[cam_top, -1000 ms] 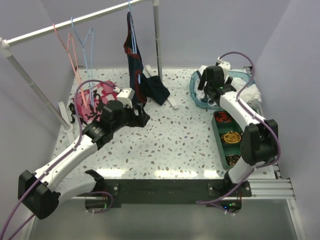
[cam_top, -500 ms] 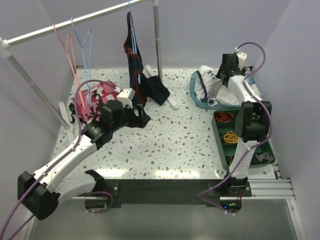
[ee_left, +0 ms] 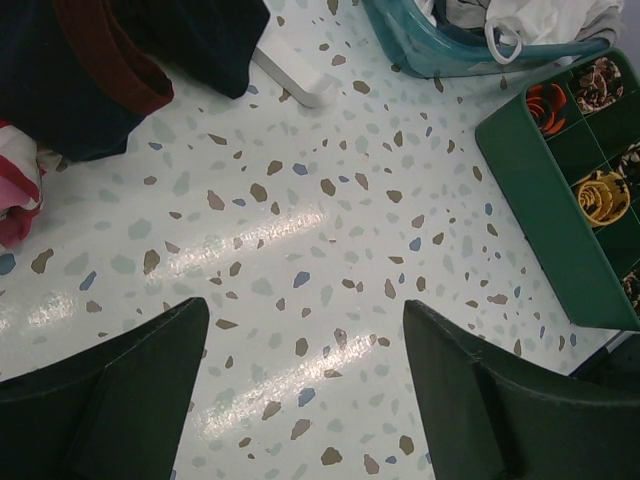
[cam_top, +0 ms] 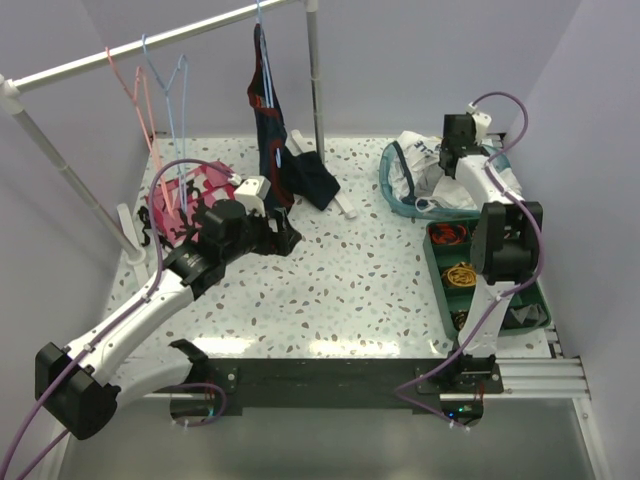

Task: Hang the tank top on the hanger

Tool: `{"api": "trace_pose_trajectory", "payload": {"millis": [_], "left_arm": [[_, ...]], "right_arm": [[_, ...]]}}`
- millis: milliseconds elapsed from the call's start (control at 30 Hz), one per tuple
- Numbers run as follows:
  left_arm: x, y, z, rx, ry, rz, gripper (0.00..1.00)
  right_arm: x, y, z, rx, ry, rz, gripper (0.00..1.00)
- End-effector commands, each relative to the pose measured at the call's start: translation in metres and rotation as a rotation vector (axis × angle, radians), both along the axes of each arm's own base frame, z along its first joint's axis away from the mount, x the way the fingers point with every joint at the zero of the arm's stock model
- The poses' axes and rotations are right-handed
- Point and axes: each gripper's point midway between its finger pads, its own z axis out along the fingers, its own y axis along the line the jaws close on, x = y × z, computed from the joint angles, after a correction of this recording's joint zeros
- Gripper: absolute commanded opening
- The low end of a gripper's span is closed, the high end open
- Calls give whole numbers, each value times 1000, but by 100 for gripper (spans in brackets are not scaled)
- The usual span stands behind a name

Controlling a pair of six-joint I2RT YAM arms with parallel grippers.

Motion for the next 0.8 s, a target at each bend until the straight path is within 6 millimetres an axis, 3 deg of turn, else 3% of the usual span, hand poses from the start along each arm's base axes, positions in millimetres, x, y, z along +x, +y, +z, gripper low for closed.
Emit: {"api": "trace_pose_trajectory", "payload": {"millis": [0,133,367,533,700,767], "left_arm": [[2,-5,22,-26,-52,-20,84],[1,-4,22,-27,-52,-16,84],[0,-2,25,-32,-62,-10,84],[0,-2,29,-43,-75,-7,84],[1,-2,35,-56,-92,-3,84],[1,-2,39,-63,-100,1,84]], "right_arm": [[1,-1,47,-2,-100,3,17],[-6,-4,76,-12,-141,-9,0],[-27,-5,166,-33,-286,5,0],[-42,5,235,-11,-422,67,0],[-63,45,304,87,-565,278,0],[-73,63,322,112,-604,339,0]]}}
